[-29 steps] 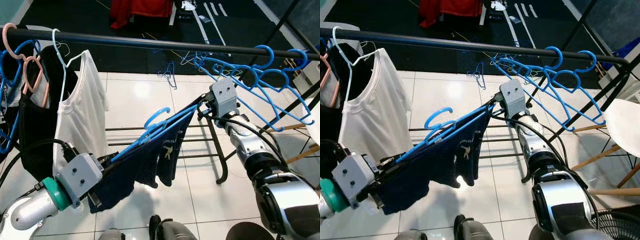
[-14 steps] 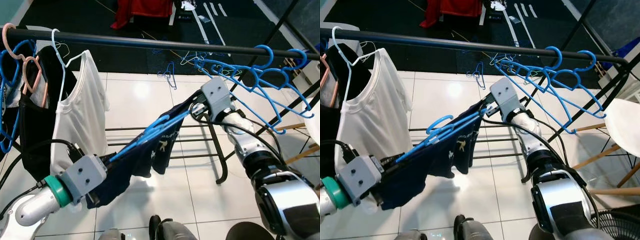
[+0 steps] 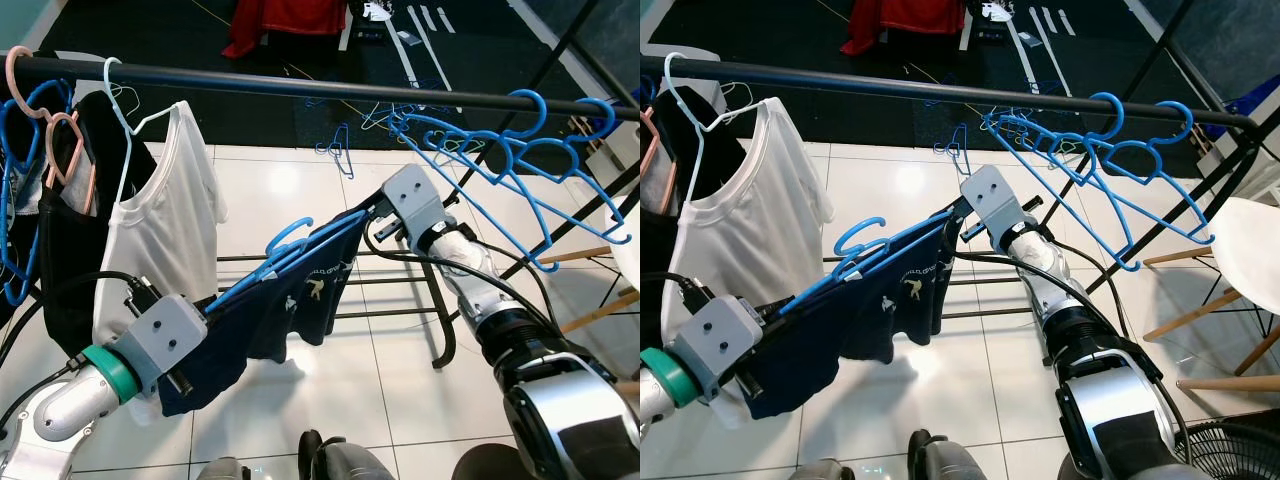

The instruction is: Hang hanger

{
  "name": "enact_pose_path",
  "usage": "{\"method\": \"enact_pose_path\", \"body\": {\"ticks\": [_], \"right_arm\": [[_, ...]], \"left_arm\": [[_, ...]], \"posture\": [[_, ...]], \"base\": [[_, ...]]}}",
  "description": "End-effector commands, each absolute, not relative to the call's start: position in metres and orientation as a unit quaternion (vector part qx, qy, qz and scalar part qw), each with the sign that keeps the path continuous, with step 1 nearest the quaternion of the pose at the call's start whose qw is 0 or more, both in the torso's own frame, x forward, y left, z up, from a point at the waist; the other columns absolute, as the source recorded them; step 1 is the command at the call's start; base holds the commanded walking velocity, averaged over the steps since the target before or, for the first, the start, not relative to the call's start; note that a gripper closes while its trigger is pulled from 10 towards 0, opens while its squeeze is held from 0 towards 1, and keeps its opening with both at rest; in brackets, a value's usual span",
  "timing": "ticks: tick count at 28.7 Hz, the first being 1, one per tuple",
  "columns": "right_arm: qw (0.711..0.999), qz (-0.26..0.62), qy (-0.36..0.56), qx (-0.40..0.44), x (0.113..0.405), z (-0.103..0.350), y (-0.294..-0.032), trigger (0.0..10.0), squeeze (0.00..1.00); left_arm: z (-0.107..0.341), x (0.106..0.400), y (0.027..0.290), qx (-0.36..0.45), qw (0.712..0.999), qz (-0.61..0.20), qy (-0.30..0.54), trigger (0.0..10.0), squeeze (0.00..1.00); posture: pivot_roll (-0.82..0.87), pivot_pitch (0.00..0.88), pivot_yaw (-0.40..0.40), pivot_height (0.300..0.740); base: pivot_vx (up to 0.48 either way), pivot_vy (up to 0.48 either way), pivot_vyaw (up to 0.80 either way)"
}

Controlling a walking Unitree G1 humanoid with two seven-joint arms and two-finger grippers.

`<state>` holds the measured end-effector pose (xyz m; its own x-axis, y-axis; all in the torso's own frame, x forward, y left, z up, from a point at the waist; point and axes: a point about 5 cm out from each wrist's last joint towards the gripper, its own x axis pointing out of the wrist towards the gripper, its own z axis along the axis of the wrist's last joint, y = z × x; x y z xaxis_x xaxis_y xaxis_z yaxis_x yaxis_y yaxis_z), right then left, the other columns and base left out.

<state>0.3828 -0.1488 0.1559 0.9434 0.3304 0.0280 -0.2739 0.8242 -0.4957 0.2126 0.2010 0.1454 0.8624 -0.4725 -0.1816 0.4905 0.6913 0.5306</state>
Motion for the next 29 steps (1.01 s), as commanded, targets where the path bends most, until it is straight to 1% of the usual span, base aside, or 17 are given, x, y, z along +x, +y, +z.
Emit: {"method": "enact_pose_path", "body": {"ticks": [1, 2, 4, 5, 8, 10, 14, 23, 24, 28, 29], "right_arm": [[0.963, 0.122, -0.049, -0.235, 0.383, 0.157, -0.166, 0.0, 0.00], [0.963, 0.122, -0.049, -0.235, 0.383, 0.157, -0.166, 0.0, 0.00], [0.965, 0.102, -0.030, -0.238, 0.382, 0.151, -0.178, 0.0, 0.00], [0.965, 0.102, -0.030, -0.238, 0.382, 0.151, -0.178, 0.0, 0.00], [0.968, 0.076, -0.009, -0.240, 0.380, 0.145, -0.192, 0.0, 0.00], [0.968, 0.070, -0.005, -0.239, 0.380, 0.144, -0.195, 0.0, 0.00], [0.970, 0.063, 0.003, -0.235, 0.377, 0.139, -0.200, 0.0, 0.00], [0.971, 0.064, 0.004, -0.232, 0.376, 0.138, -0.199, 0.0, 0.00], [0.971, 0.062, -0.002, -0.231, 0.377, 0.142, -0.200, 0.0, 0.00], [0.971, 0.062, -0.002, -0.231, 0.377, 0.142, -0.200, 0.0, 0.00], [0.971, 0.061, -0.008, -0.230, 0.378, 0.145, -0.200, 0.0, 0.00]], "left_arm": [[0.136, 0.210, 0.205, 0.288, 0.921, -0.258, 0.039, 10.0, 0.00], [0.136, 0.210, 0.205, 0.288, 0.921, -0.258, 0.039, 10.0, 0.00], [0.144, 0.203, 0.200, 0.255, 0.923, -0.289, 0.021, 10.0, 0.00], [0.144, 0.203, 0.200, 0.255, 0.923, -0.289, 0.021, 10.0, 0.00], [0.150, 0.188, 0.195, 0.227, 0.914, -0.336, 0.016, 10.0, 0.00], [0.151, 0.186, 0.196, 0.223, 0.913, -0.342, 0.019, 10.0, 0.00], [0.157, 0.187, 0.199, 0.209, 0.918, -0.336, 0.014, 10.0, 0.00], [0.158, 0.190, 0.199, 0.211, 0.918, -0.335, 0.011, 10.0, 0.00], [0.154, 0.193, 0.203, 0.235, 0.916, -0.324, 0.018, 10.0, 0.00], [0.154, 0.193, 0.203, 0.235, 0.916, -0.324, 0.018, 10.0, 0.00], [0.152, 0.195, 0.206, 0.254, 0.913, -0.318, 0.026, 10.0, 0.00]], "posture": [[0.11, 0.066, -0.076, 0.740], [0.11, 0.066, -0.076, 0.740], [0.11, 0.066, -0.076, 0.740], [0.11, 0.066, -0.076, 0.740], [0.12, 0.071, -0.073, 0.740], [0.12, 0.072, -0.072, 0.740], [0.12, 0.072, -0.068, 0.740], [0.12, 0.070, -0.065, 0.740], [0.12, 0.070, -0.062, 0.740], [0.12, 0.070, -0.062, 0.740], [0.12, 0.070, -0.062, 0.740]], "base": [[0.000, 0.000, 0.00], [0.000, 0.000, 0.00], [0.000, 0.000, 0.00], [0.000, 0.000, 0.00], [0.000, 0.000, 0.00], [0.000, 0.000, 0.00], [0.000, 0.000, 0.00], [0.000, 0.000, 0.00], [0.000, 0.000, 0.00], [0.000, 0.000, 0.00], [0.000, 0.000, 0.00]]}}
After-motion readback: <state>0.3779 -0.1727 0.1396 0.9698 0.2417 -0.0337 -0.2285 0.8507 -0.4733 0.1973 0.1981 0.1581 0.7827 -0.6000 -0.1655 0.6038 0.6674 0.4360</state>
